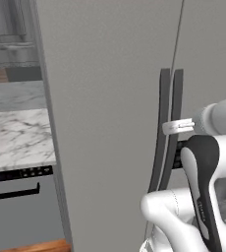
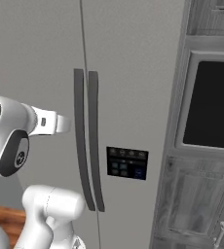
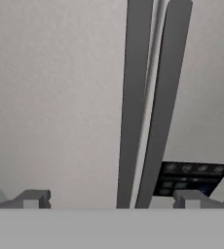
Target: Open the freezer door, pick up the ice cube tray from the freezer, and place it on the dining counter.
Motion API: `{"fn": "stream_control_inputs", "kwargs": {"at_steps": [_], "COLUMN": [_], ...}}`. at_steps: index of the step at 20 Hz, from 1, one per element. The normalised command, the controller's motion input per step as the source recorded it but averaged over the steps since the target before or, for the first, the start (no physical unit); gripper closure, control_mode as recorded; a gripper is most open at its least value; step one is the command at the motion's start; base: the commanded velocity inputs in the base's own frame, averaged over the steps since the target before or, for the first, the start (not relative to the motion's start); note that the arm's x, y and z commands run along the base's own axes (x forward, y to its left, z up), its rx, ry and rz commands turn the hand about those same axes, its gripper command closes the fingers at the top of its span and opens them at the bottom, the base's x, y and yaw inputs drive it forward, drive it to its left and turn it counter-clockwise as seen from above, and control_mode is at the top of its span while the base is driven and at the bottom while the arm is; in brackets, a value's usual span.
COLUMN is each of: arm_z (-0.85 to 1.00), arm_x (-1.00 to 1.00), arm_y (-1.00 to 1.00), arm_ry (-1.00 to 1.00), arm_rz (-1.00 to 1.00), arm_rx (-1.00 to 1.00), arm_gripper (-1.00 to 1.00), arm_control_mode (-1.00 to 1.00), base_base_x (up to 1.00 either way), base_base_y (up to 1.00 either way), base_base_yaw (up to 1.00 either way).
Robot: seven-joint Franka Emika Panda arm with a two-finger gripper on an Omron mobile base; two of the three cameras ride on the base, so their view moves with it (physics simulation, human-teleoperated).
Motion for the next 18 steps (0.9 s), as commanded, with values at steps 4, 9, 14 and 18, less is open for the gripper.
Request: {"fn": "stream_control_inputs", "kwargs": {"at_steps": [4,9,14,18], "arm_z": [0.0,0.0,0.0,0.0], "arm_x": [0.0,0.0,0.0,0.0], "arm_y": [0.0,0.0,0.0,0.0], "arm_ry": [0.0,0.0,0.0,0.0], "arm_rz": [0.0,0.0,0.0,0.0], "arm_rx": [0.0,0.0,0.0,0.0], "arm_gripper": [-1.0,-1.0,-1.0,-1.0], "arm_control_mode": [1.0,1.0,1.0,1.0], "base_base_x": [-0.07,-0.12,0.0,0.0], "base_base_y": [-0.13,0.31,0.69,0.59], "base_base_yaw": [0.0,-0.03,0.0,0.0]}}
